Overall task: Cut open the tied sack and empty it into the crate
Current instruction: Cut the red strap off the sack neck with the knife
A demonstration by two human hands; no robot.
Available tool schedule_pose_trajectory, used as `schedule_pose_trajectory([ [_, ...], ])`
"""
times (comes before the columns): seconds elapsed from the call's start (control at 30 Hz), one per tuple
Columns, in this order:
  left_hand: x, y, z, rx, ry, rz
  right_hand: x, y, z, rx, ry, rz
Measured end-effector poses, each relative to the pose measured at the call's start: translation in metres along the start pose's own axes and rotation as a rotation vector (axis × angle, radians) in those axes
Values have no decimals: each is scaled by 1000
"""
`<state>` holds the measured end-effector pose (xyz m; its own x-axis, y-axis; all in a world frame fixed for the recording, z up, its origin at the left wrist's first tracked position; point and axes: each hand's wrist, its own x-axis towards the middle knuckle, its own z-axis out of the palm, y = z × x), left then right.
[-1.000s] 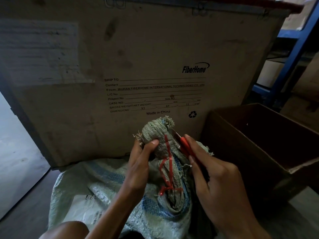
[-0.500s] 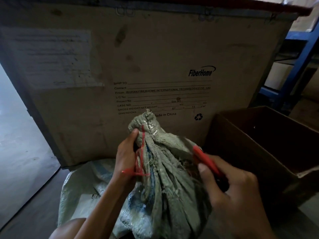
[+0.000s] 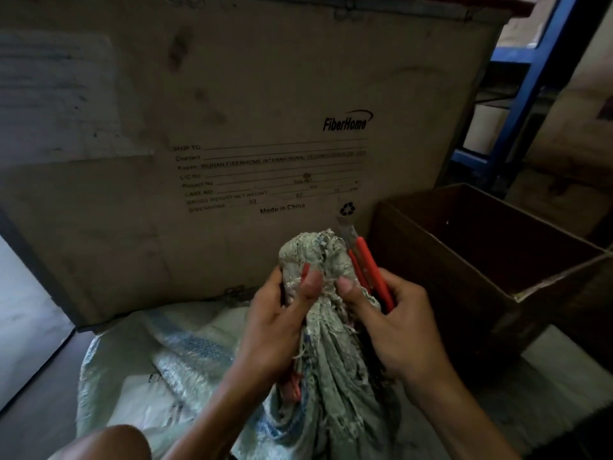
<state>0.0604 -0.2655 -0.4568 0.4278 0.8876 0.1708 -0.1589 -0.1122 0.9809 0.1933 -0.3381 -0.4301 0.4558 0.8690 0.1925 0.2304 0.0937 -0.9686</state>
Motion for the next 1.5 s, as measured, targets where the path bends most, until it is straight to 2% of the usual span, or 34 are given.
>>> schedule_pose_trajectory([
  [0.1, 3, 3, -11, -46, -31, -41, 5, -6, -11, 96, -40, 41],
  [0.2, 9, 12, -26, -110, -157, -166, 12, -14, -31, 127, -161, 102],
  [0.33, 18, 10, -38, -42, -257, -238, 13, -18, -45, 281, -309, 205],
  [0.43, 17, 4, -39, -322, -278, -339, 16, -13, -45, 156, -201, 157],
  [0.5, 16, 1, -43, -417, -284, -315, 19, -6, -44, 83, -67, 119],
  [0.6, 16, -2, -40, -198, -365, -129, 22, 6, -39, -6, 70, 129],
  [0.7, 14, -7, -37, -71, -440, -42, 20, 18, -24, -50, 61, 129],
  [0.83, 15, -1, -37, 264, -374, 75, 18, 29, -10, -384, 147, 74],
  [0.9, 17, 0, -43, 354, -273, 109, 21, 30, -11, -400, 196, 77],
  [1.03, 19, 2, -51, 258, 34, -37, 25, 23, -18, -264, 256, 54],
  [1.17, 24, 0, -53, 105, 266, -242, 11, 4, -13, -192, 138, -29],
  [1.33, 28, -1, -50, 73, 311, -276, -10, -8, 7, -264, -11, -145],
  [1.5, 25, -2, -45, 39, 349, -257, -26, -11, 21, -502, -73, -303],
])
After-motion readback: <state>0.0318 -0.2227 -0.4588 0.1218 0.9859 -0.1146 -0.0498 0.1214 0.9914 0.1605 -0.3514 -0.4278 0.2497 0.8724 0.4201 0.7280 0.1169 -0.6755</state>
